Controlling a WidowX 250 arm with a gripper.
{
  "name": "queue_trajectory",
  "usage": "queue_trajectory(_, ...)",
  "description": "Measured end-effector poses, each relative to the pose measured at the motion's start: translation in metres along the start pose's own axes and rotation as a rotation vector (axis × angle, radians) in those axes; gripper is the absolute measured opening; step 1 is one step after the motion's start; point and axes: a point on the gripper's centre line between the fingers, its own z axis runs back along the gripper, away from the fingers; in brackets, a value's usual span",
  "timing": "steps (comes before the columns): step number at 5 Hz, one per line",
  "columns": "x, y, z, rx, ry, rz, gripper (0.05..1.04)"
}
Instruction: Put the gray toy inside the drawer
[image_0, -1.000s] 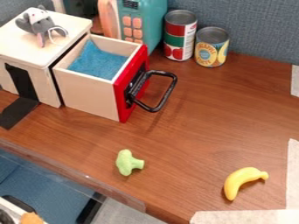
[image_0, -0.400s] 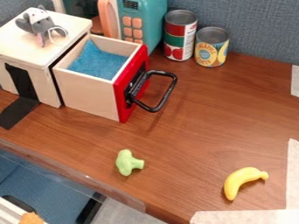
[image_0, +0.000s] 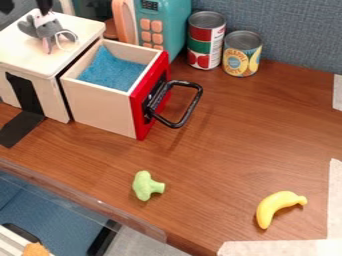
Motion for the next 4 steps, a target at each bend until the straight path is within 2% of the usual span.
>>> queue_trajectory(1,0.007,0.009,-0.025,0.026,0.059,0.022,1.001)
queue_trajectory(2,0.009,0.011,-0.035,0.031,0.064,0.047,1.001)
queue_trajectory(3,0.011,0.012,-0.038,0.017,0.044,0.076,0.947)
queue_trajectory(4,0.003,0.011,-0.049,0.002,0.059,0.082,0.656)
